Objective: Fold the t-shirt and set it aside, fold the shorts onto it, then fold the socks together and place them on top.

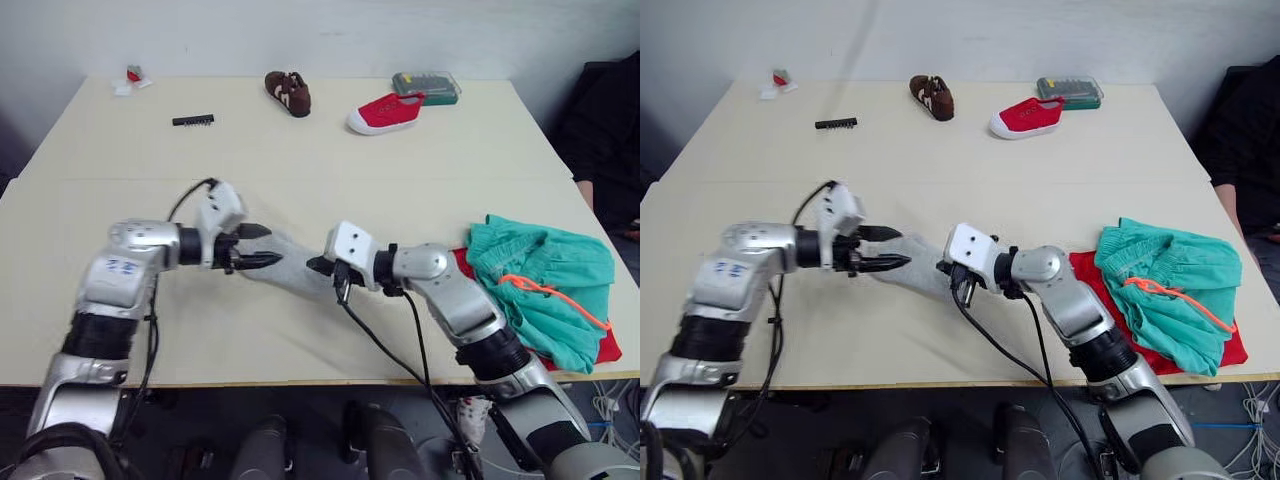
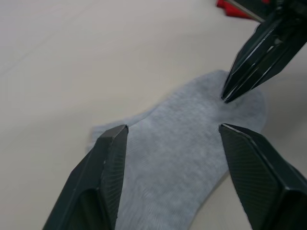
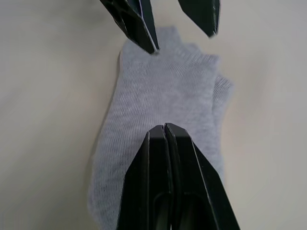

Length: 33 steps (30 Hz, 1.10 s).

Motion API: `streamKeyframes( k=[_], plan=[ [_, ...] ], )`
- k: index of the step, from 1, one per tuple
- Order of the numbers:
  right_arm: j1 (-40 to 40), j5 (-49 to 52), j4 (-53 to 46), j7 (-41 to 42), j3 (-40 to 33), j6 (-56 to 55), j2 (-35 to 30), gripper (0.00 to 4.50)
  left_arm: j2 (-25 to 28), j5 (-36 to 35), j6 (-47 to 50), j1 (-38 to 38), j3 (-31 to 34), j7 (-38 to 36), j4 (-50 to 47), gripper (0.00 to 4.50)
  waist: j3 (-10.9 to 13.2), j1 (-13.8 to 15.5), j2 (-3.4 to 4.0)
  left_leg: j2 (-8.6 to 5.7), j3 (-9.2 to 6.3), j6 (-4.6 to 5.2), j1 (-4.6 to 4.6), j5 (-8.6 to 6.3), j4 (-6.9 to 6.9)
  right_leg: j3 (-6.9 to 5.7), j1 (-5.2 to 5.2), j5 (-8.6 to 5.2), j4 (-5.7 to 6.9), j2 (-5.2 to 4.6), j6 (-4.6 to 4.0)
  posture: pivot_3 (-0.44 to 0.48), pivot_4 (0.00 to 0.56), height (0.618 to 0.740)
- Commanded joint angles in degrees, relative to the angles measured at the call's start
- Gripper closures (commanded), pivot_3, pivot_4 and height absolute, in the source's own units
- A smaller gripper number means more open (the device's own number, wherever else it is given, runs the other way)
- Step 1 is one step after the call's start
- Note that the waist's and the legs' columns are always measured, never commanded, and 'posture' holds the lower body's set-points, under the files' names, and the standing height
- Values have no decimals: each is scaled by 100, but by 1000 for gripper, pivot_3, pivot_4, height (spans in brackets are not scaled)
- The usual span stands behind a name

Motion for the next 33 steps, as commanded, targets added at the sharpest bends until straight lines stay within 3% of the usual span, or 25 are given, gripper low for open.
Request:
streamKeyframes(
  k=[1,7,14,17,20,25,30,33],
  plan=[
    [-58,155,-414,-26,-247,267,-11,4500,-55,297,-992,-378,-301,-524,725,2572,0,-20,0,1,1,1,-6,1,0,0,-5,0,0,2,0,0,150,740],
    [592,729,-1692,-52,-639,1435,-225,4500,-64,793,-2233,-903,-640,-1073,2118,4467,0,7,0,17,8,1,-10,0,0,0,-10,-1,-9,18,-2,0,150,740],
    [837,120,-861,-1172,-388,811,466,4500,-452,1370,-3241,-1393,-804,-983,3720,4489,-1,5,-1,11,10,11,-9,-3,0,0,-9,0,-6,12,0,0,150,740],
    [1040,-201,-755,-1329,-247,710,309,4500,-544,1552,-3549,-1515,-817,-947,4224,4489,-2,13,-3,9,11,12,-8,-4,0,1,-9,0,-5,10,0,0,150,740],
    [1533,-41,-1432,-1186,-502,1037,-82,4500,-583,1579,-3706,-1640,-785,-958,4534,4489,-7,38,-8,-1,4,22,-7,-1,1,-4,-2,1,-5,-2,2,0,150,740],
    [2221,1067,-2842,-1068,-1499,2519,-248,4500,-680,1386,-3679,-1597,-597,-1195,4511,4489,-12,30,-14,-2,-1,34,-4,-6,1,-5,8,6,-15,-7,11,0,150,740],
    [2408,2346,-3189,-1315,-2630,4528,404,4500,-652,1360,-3603,-1432,-444,-1231,4277,4489,-12,16,-14,4,-7,48,-3,-18,1,-8,7,6,-12,-7,11,0,150,740],
    [2358,2755,-2948,-1632,-3112,5284,1036,3880,-612,1375,-3556,-1336,-386,-1173,4147,4500,-12,17,-13,4,-10,48,-5,-18,0,-10,6,5,-12,-7,10,0,150,740]
  ],
)
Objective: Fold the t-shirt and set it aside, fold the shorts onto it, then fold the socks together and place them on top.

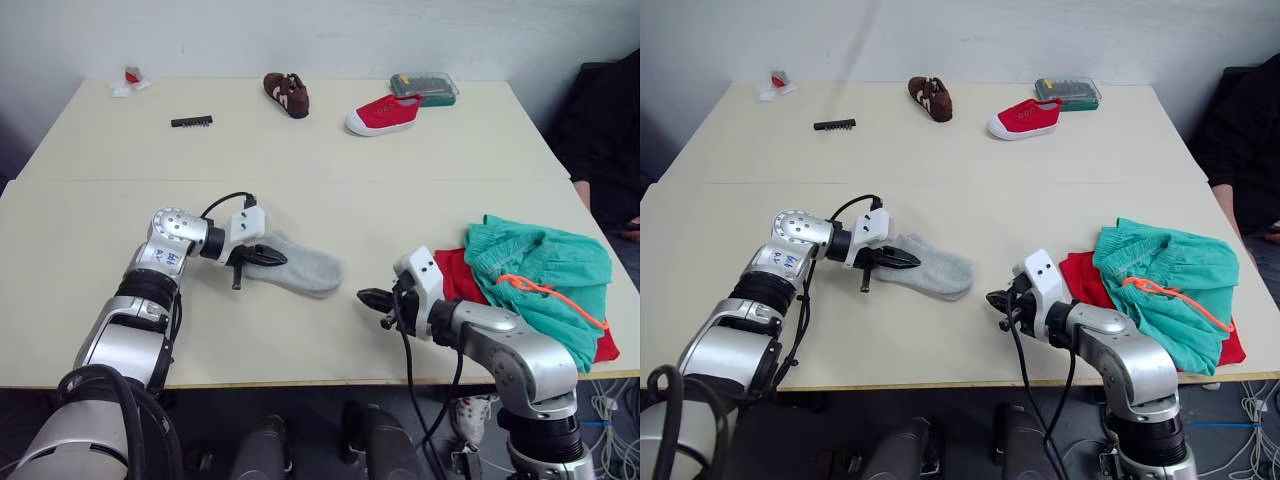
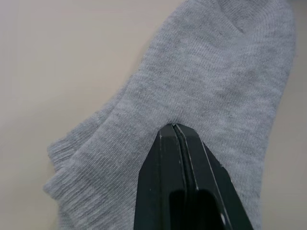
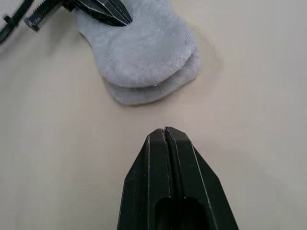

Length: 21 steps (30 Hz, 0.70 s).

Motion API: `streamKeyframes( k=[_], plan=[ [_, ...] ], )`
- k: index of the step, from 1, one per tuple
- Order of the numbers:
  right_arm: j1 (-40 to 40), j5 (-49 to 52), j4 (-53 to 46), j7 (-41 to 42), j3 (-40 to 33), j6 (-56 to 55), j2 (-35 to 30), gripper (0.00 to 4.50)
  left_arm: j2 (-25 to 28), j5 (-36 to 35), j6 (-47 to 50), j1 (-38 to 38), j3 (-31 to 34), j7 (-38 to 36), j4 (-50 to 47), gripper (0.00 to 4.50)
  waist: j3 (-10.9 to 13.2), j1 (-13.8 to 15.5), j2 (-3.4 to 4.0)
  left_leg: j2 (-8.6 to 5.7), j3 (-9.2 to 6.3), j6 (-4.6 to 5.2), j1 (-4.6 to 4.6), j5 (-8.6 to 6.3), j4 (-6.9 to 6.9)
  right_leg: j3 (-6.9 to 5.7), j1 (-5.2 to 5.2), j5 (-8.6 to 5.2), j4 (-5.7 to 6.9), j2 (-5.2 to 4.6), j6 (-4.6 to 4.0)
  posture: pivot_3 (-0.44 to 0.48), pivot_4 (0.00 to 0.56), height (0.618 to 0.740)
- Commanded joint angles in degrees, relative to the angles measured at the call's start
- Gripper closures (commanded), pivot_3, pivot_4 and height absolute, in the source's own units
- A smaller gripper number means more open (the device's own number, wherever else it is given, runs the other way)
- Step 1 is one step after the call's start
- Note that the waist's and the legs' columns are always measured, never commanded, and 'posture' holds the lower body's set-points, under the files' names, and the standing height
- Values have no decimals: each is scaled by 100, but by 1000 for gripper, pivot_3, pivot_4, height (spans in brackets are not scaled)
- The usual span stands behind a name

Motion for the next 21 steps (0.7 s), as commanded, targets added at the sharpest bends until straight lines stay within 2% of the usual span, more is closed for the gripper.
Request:
streamKeyframes(
  k=[1,6,11,16,19,21],
  plan=[
    [-98,544,150,-431,-676,868,718,3540,68,57,91,191,9,12,-181,4500,-1,-4,1,0,1,0,0,0,0,0,0,0,-1,0,0,0,150,740],
    [-499,780,756,-1013,-1558,1647,1834,1846,143,77,195,397,30,14,-507,4500,-5,-22,8,-1,3,-6,1,0,-1,3,-2,0,2,0,0,0,150,740],
    [-975,783,1468,-1560,-2166,1675,2441,175,188,77,329,507,52,40,-754,4500,-22,-50,15,-1,4,-11,6,-1,-4,6,-1,0,3,0,0,0,150,740],
    [-1596,1050,2180,-2026,-2761,1397,2767,175,188,77,475,558,66,120,-949,4500,-70,-70,19,-2,3,1,11,-7,-6,8,1,0,6,-3,0,0,150,740],
    [-1656,1291,2165,-2195,-2778,1351,2711,843,196,88,523,573,75,181,-998,4500,-81,-59,23,-6,2,2,11,-8,-6,8,1,0,6,-9,0,0,150,740],
    [-1683,1515,2064,-2262,-2812,1415,2685,1556,202,88,540,579,84,212,-1010,4500,-81,-58,23,-7,2,3,10,-8,-6,9,1,0,6,-12,0,0,150,740]
  ],
)
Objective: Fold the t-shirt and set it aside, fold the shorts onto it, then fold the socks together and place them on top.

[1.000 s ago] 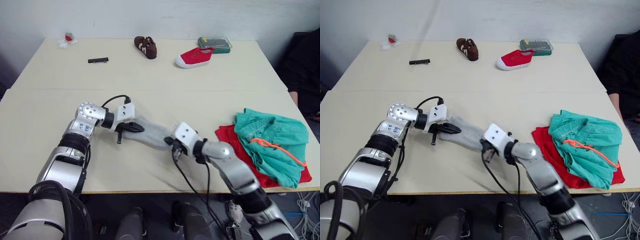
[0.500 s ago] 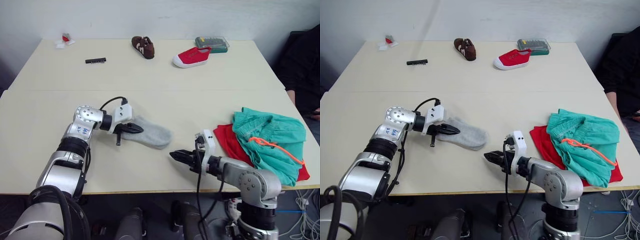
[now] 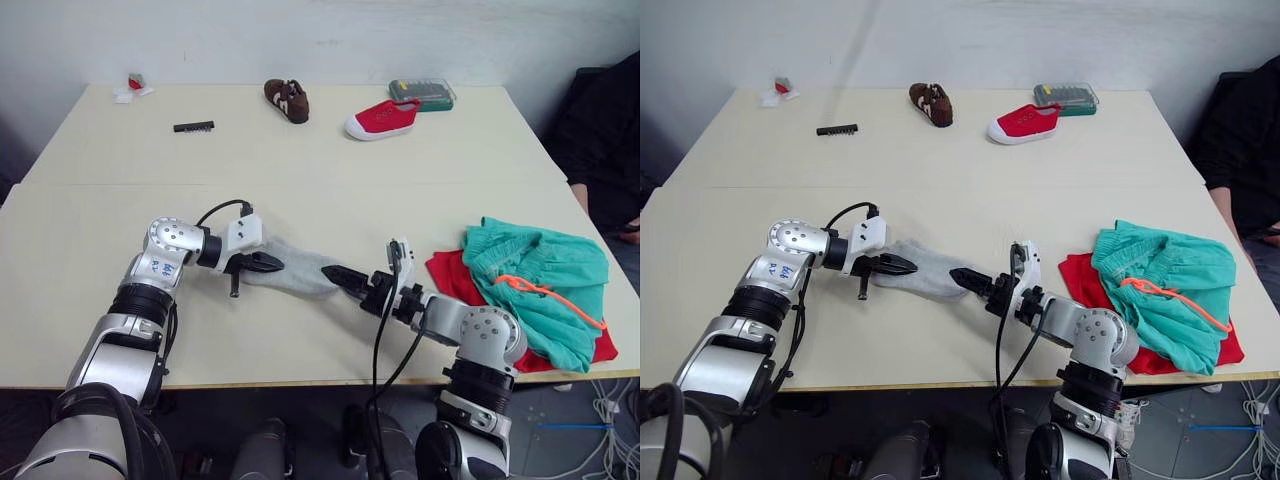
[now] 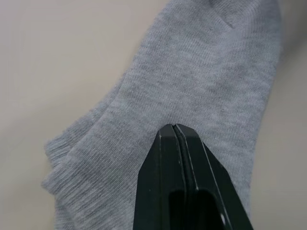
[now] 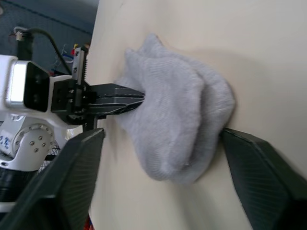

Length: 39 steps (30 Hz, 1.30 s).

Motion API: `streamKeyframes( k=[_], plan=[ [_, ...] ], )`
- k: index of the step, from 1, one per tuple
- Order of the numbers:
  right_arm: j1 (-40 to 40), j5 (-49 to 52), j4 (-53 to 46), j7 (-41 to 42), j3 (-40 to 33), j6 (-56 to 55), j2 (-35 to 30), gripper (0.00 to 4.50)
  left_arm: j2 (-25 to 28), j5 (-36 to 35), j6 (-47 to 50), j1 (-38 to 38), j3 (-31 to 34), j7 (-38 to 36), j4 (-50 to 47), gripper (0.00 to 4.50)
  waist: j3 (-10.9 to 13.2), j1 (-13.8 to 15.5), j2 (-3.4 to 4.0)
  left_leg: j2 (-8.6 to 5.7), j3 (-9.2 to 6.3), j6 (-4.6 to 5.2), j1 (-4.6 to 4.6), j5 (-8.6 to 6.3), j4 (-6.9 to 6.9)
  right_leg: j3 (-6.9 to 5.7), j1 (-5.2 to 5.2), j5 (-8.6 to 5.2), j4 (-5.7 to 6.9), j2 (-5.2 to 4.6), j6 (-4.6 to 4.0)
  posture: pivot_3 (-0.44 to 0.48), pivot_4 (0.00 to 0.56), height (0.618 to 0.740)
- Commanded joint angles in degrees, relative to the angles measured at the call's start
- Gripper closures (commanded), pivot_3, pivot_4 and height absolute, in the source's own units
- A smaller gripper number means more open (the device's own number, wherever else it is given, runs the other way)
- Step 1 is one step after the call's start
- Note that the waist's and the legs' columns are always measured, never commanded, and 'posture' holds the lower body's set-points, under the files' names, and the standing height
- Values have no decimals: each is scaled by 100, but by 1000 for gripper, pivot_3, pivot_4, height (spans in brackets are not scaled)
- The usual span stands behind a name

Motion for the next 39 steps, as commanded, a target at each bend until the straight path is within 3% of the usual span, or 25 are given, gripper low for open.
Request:
streamKeyframes(
  k=[1,8,18,28,39],
  plan=[
    [-253,231,-106,-372,-243,3,287,1837,74,66,53,49,-11,65,-108,4500,0,0,0,0,0,0,-1,0,-1,0,-1,0,-1,0,0,0,150,740],
    [-426,764,-138,-650,-273,81,192,4345,84,68,57,25,-1,126,-70,4500,1,-40,1,1,0,-2,-4,0,-12,0,-5,0,-8,0,0,0,150,740],
    [-221,1083,-409,-628,113,438,-356,4486,126,53,108,36,30,158,-141,4500,2,-78,3,1,-2,1,-7,-1,-18,-3,-5,0,-17,0,0,0,150,740],
    [496,1277,-707,-766,414,828,-516,1211,141,55,183,40,13,157,-259,4500,2,-94,4,2,-3,3,-11,-2,-33,-4,-6,0,-36,1,0,0,150,740],
    [14,787,576,-969,570,-192,-54,1211,158,56,274,55,24,156,-381,4500,2,-117,4,3,-1,3,1,-1,-53,-3,-6,0,-36,3,0,0,150,740]
  ],
)
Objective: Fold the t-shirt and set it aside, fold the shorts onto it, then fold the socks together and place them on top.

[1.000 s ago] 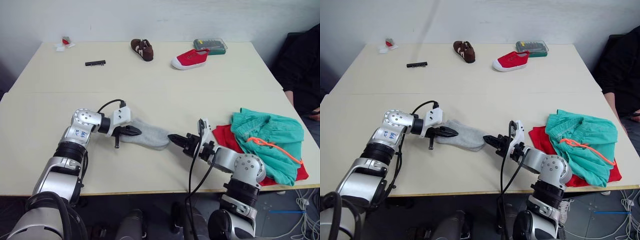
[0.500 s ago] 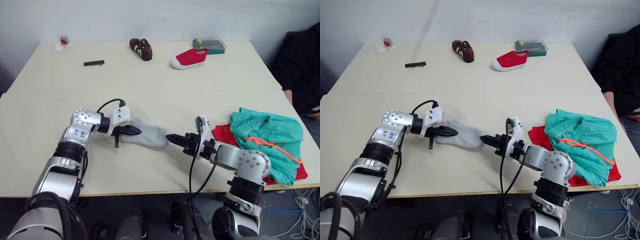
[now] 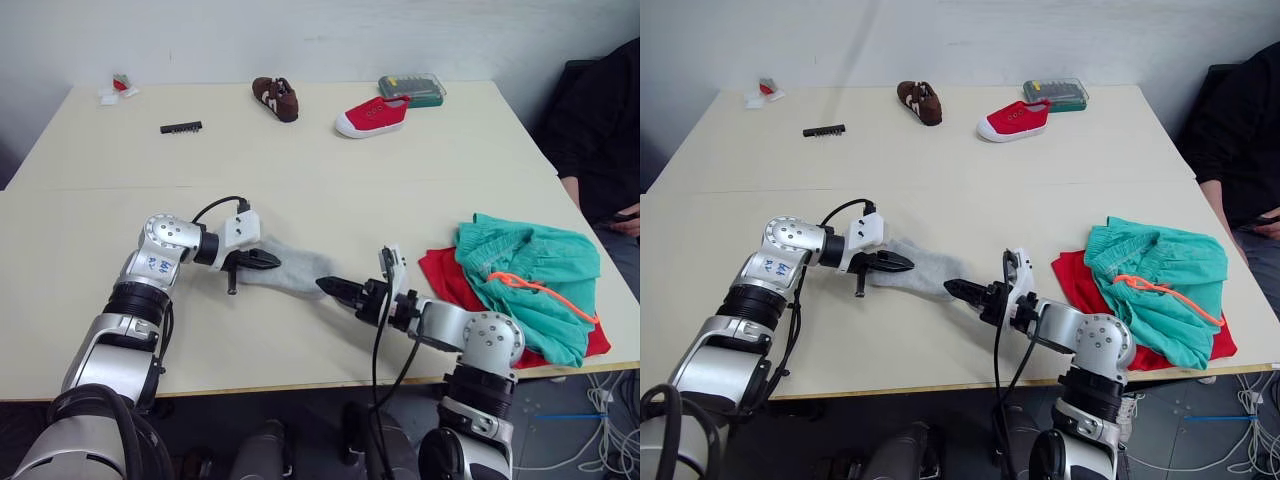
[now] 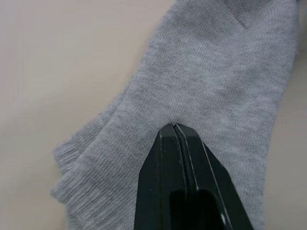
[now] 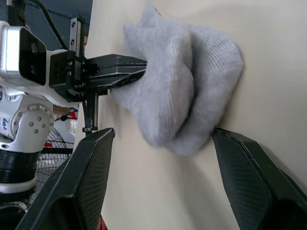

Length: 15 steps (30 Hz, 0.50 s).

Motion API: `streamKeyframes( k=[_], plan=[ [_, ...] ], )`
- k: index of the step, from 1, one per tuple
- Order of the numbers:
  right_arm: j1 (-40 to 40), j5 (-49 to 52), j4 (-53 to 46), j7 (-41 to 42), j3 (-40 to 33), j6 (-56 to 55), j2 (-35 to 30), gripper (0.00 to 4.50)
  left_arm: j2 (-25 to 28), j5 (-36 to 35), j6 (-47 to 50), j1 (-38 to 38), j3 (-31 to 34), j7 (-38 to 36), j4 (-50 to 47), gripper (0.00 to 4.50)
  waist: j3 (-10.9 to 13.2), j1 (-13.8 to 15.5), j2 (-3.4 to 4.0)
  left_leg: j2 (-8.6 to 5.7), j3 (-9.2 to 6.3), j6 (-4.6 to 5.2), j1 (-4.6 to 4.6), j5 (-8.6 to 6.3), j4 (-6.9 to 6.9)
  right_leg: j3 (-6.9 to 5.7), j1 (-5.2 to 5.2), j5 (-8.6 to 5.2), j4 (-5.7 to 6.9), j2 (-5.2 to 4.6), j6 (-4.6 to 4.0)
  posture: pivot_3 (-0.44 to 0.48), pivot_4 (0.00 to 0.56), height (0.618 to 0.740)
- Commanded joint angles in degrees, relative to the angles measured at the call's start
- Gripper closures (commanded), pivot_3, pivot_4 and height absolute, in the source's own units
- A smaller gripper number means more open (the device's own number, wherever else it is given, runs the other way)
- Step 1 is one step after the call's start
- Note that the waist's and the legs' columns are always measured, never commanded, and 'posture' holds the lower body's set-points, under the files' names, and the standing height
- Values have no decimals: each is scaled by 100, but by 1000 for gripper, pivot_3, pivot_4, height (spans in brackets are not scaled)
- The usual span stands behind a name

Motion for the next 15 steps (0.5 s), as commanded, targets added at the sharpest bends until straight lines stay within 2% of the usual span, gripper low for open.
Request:
streamKeyframes(
  k=[1,4,11,12,15],
  plan=[
    [-84,-214,422,-157,105,-323,49,1211,62,19,35,51,7,42,-181,4500,0,3,0,0,0,-1,0,0,0,0,0,0,0,0,0,0,150,740],
    [-127,-99,415,-168,111,-403,34,1808,70,15,50,94,10,51,-226,4500,0,7,0,0,-1,-3,-1,2,-2,0,0,0,-1,0,0,0,150,740],
    [13,327,-134,-34,177,-185,-151,4263,97,46,21,126,23,127,-143,4500,0,12,0,-1,-1,-27,-1,18,-22,0,-1,0,-14,-1,0,0,150,740],
    [-20,387,-171,-49,152,-178,-161,4477,99,49,15,133,22,134,-134,4500,0,13,0,-1,0,-27,-1,18,-22,0,-1,0,-14,-1,0,0,150,740],
    [-161,507,-211,-37,181,-195,-222,4477,96,55,0,163,10,153,-138,4500,0,15,0,-2,0,-26,-2,19,-26,0,-2,0,-17,-1,0,0,150,740]
  ],
)
